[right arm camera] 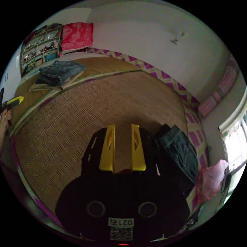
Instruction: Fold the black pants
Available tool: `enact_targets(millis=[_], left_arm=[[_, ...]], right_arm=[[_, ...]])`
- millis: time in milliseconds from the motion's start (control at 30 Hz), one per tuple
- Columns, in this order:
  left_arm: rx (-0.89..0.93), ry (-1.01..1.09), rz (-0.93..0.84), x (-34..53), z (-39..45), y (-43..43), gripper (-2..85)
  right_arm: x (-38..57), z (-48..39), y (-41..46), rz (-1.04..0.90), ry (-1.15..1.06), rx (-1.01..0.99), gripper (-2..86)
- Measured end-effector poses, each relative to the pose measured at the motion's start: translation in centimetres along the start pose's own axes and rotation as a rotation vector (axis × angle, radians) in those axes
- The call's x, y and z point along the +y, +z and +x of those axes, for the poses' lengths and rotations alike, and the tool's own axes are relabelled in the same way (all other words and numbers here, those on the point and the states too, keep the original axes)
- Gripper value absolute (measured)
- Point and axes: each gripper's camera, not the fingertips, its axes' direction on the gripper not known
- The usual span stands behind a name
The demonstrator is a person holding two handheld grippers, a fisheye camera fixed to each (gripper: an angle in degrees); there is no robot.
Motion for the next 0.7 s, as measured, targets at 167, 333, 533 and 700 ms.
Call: enact_targets(millis=[167, 333, 533, 700], left_arm=[[0.026, -0.012, -0.079, 1.4, 6.0, 2.4, 2.0], [0.049, -0.007, -0.127, 2.9, 11.9, 3.9, -0.7], [0.081, -0.014, -0.16, 4.4, 15.1, 4.6, -0.9], [0.096, -0.029, -0.197, 5.7, 16.0, 5.2, -0.9]], right_arm=[[4.3, 3.7, -0.7, -0.055, 0.037, 0.162, 13.1], [4.7, 4.4, 0.7, -0.111, -0.021, 0.231, 13.5], [2.2, 0.0, 2.3, -0.119, -0.201, 0.177, 17.1], [1.7, -5.9, 6.3, -0.229, -0.401, 0.538, 12.3]])
